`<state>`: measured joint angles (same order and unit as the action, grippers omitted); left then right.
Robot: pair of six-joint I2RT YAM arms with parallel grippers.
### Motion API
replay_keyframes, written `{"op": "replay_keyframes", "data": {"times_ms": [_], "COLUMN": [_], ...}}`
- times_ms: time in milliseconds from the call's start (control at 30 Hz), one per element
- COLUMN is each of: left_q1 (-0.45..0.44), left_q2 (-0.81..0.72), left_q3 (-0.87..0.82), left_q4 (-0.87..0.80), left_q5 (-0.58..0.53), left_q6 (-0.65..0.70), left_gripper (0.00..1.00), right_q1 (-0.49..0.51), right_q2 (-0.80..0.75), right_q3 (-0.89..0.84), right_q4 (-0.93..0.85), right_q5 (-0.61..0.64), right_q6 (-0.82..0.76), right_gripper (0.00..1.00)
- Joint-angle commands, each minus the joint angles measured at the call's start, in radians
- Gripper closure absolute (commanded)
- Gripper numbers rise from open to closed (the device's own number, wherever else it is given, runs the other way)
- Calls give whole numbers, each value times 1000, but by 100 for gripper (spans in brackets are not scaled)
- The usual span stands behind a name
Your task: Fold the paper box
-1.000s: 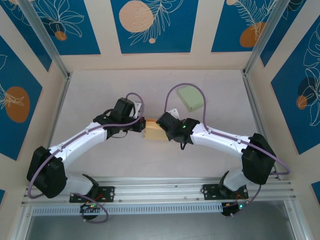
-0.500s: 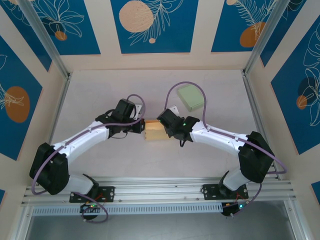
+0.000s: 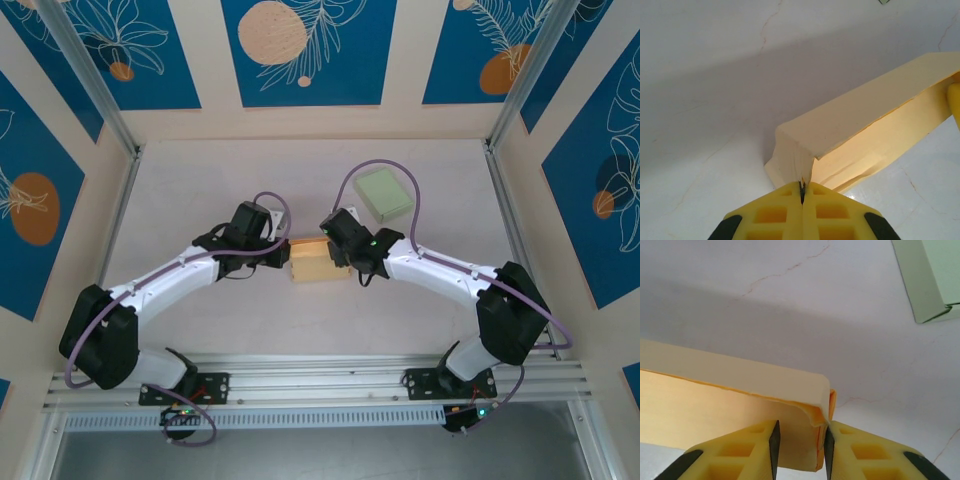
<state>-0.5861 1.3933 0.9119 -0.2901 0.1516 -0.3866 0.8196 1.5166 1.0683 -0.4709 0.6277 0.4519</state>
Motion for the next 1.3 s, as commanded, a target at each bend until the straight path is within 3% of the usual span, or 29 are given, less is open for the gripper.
{"op": "replay_keyframes", "data": {"times_ms": [0, 500, 1067, 1267], "left_q1": [5, 6, -2, -4], "left_q2": [-22, -54, -53, -61], "left_q3": [-4, 26, 44, 29], "left_q4": [32, 23, 89, 46], "left_q5": [12, 56, 119, 84], "left_q6": [6, -46, -143, -117], "left_gripper": [100, 100, 100, 100], "right_q1": [3, 4, 10, 10], "right_q2": [4, 7, 31, 33], "right_q3": [-25, -122, -116, -118], "right_q4": [35, 38, 48, 43], "right_q5": [-55, -52, -61, -57], "right_q6": [10, 48, 42, 48], "right_gripper": [64, 61, 67, 67]}}
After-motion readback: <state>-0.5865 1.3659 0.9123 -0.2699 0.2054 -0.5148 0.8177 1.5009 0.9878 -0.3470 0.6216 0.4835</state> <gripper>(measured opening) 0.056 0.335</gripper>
